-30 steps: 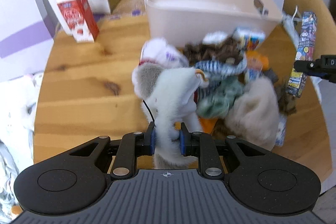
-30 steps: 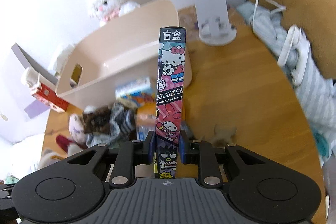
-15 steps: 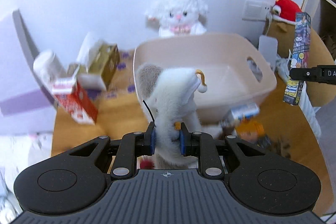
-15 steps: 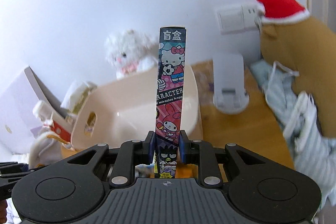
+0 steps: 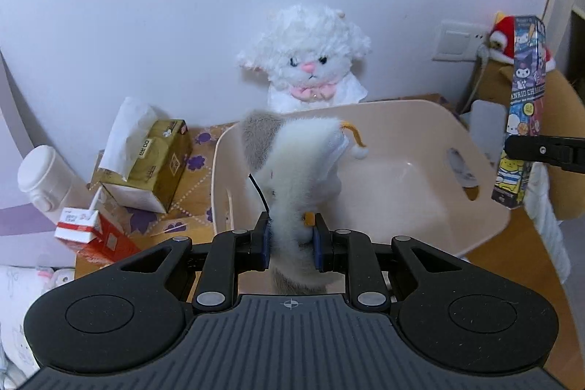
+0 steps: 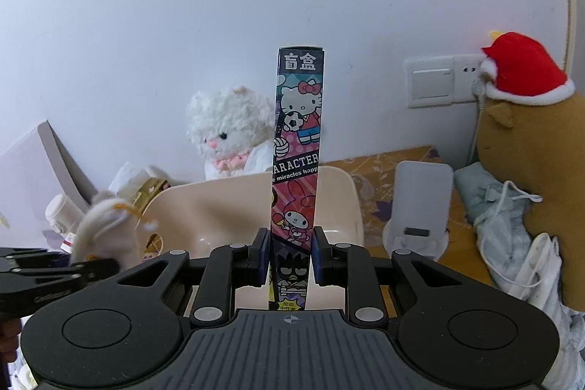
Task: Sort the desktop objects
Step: 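Lift and carry the white plush and blind box over the beige basket with both tools, then open both tools to drop the plush and blind box into the basket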
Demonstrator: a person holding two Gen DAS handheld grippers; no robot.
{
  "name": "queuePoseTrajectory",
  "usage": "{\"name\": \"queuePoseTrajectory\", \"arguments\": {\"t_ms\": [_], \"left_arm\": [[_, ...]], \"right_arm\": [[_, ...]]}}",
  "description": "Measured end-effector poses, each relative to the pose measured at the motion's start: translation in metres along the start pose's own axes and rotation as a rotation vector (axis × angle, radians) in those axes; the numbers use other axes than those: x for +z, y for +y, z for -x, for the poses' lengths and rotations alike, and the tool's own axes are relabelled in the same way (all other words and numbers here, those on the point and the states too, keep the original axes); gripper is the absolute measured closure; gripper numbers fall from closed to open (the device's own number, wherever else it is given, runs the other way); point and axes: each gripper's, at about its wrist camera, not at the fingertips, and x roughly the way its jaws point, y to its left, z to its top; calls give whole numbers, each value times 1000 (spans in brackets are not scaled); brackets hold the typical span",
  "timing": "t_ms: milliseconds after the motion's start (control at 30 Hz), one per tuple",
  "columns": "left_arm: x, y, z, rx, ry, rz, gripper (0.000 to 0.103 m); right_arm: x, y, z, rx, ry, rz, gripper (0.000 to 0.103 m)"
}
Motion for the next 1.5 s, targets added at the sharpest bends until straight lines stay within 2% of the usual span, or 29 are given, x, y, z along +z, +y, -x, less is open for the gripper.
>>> {"name": "queuePoseTrajectory", "arguments": {"t_ms": [133, 400, 533, 733, 767, 833, 867, 900, 967, 1033, 1067, 1233, 1267, 1367, 1500], "left_arm": [[1, -9, -27, 3, 48, -14, 82], [-6, -21, -70, 25, 168, -30, 82], [-10, -20, -84, 49, 245, -16, 81], [-16, -17, -89, 41, 276, -20, 79], [-16, -17, -89, 41, 277, -17, 76], [-15, -17, -85, 37, 273, -9, 61], [-14, -15, -84, 34, 267, -3, 46], [-13, -15, -81, 34, 258, 0, 35], [-12, -15, -74, 41, 228, -3, 31], [-11, -16, -66, 41, 208, -12, 29], [-10, -16, -62, 38, 199, -15, 29], [-9, -6, -36, 0, 152, -11, 25], [-8, -4, -30, 2, 139, -10, 21], [-10, 6, -15, 22, 109, -1, 19], [-19, 15, 2, 50, 89, 2, 19]], "right_arm": [[2, 3, -25, -12, 49, 24, 82], [-7, 4, -85, -61, 225, 70, 82], [-13, 3, -99, -86, 281, 90, 82], [-20, 5, -104, -105, 320, 140, 82], [-19, 4, -103, -108, 319, 142, 82], [-20, 4, -101, -111, 319, 136, 81], [-20, 3, -99, -111, 318, 129, 69], [-20, 3, -96, -108, 314, 126, 69], [-20, 2, -91, -104, 301, 125, 56], [-18, 1, -82, -87, 277, 124, 50], [-17, 1, -77, -88, 265, 122, 39], [-9, -3, -41, -51, 174, 90, 26], [-8, -4, -35, -47, 154, 88, 23], [-8, -7, -13, -59, 84, 93, 12], [-21, -6, 14, -90, -12, 168, 6]]}}
